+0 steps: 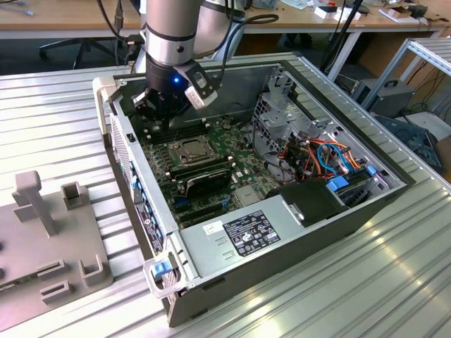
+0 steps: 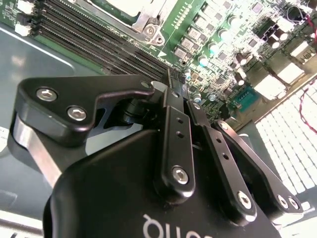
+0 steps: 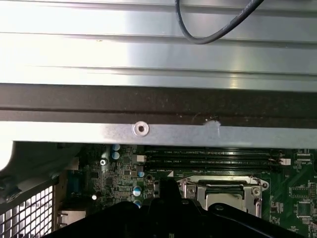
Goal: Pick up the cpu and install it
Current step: 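Install the first cpu locking lever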
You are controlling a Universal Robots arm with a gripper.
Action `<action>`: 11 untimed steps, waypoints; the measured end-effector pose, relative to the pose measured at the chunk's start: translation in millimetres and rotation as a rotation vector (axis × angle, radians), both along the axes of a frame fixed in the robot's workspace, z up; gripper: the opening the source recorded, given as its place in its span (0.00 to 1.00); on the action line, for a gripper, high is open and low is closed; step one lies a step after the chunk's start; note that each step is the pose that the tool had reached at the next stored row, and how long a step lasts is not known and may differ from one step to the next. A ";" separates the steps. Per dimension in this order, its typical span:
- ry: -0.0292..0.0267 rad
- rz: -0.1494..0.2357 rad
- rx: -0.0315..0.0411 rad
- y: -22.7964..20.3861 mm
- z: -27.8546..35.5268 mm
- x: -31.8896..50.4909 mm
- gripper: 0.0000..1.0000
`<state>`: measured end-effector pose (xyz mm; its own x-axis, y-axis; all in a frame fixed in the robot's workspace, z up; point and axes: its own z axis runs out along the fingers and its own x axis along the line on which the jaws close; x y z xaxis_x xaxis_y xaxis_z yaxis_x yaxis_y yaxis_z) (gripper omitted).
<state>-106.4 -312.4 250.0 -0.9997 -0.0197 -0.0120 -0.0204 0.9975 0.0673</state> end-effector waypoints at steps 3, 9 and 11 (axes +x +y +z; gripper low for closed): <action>-0.0003 0.000 0.0003 0.0 0.7 0.0 0.11; 0.0000 0.000 0.0009 0.0 0.6 6.2 0.11; 0.0000 0.000 0.0010 -0.1 0.3 10.5 0.11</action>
<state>-95.9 -312.5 250.4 -0.9997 -0.0197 -0.0120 -0.0205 0.9975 0.0683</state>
